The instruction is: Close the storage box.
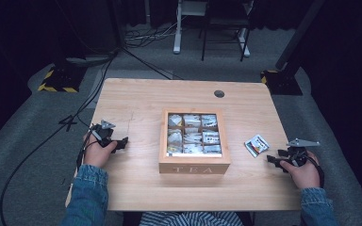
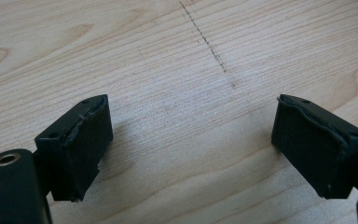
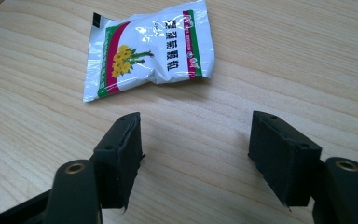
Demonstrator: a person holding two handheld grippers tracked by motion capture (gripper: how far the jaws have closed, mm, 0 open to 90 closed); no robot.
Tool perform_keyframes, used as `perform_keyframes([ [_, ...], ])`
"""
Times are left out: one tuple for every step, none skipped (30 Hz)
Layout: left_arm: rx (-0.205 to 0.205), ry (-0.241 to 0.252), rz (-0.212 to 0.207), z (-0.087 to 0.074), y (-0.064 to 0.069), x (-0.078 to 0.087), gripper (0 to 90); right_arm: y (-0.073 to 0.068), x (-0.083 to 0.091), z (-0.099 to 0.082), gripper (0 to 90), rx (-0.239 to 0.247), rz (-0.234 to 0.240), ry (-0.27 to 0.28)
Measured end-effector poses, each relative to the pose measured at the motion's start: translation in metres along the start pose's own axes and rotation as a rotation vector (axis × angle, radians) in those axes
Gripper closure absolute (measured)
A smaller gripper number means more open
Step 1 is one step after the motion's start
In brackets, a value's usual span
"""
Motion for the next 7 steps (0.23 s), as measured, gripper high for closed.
perform_keyframes([
  [0.001, 0.001, -0.001, 0.0001, 0.0002, -0.0002, 12.7, -0.0001, -0.0001, -0.0001, 35.2, 0.004, -0.001, -0.001],
  [-0.001, 0.000, -0.003, 0.0002, 0.0003, -0.0003, 12.7, -0.0003, -0.0003, -0.0002, 34.8, 0.008, -0.003, 0.000],
  [-0.002, -0.002, -0.005, 0.0003, 0.0005, -0.0004, 12.6, -0.0008, -0.0006, -0.0004, 34.3, 0.012, -0.002, 0.001],
  [-0.004, 0.000, -0.006, 0.0005, 0.0005, -0.0006, 12.6, -0.0009, -0.0007, -0.0006, 33.9, 0.012, -0.004, 0.004],
  [-0.006, 0.000, -0.006, 0.0006, 0.0004, -0.0007, 12.6, -0.0011, -0.0008, -0.0008, 33.9, 0.014, -0.004, 0.007],
  [-0.002, 0.001, -0.006, 0.0008, 0.0009, -0.0009, 12.6, -0.0012, -0.0008, -0.0010, 33.9, 0.014, -0.005, 0.010],
  [-0.003, 0.000, -0.008, 0.0010, 0.0010, -0.0009, 12.6, -0.0012, -0.0006, -0.0013, 33.8, 0.016, -0.004, 0.011],
])
Point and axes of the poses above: each handheld gripper's, and its own axes: x roughly backward along the jaws, z roughly out of its top, y roughly to its right, the point moved 6 cm from there along -x, roughly forward along the jaws, and after that the axes turned 6 degrees about z, right-handed, at the moved point
